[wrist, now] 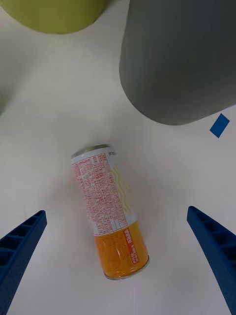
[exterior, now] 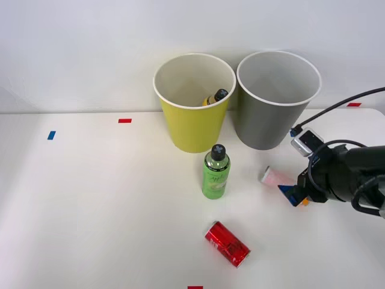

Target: Put cans in the gray bin, plastic bottles in the light green bin

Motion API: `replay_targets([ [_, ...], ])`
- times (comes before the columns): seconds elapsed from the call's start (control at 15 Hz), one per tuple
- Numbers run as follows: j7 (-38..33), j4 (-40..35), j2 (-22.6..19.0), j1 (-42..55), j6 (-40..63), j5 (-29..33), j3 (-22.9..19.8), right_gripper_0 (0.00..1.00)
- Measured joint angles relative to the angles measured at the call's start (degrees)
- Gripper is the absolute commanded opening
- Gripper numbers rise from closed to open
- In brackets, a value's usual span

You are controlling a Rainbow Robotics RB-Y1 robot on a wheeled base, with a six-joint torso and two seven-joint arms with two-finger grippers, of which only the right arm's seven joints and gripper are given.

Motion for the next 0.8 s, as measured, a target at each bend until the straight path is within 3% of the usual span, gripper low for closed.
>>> replay_targets([
  [0.13,1.1,4.1,-0.2,-5.5,0.2,-3.1,4.2,0.99],
  [0.47,2.5,11.2,-0.4,-22.3,0.9,-7.9,21.0,0.99],
  [0.8,9.0,11.5,0.1,-24.9,5.8,-13.0,22.5,0.98],
])
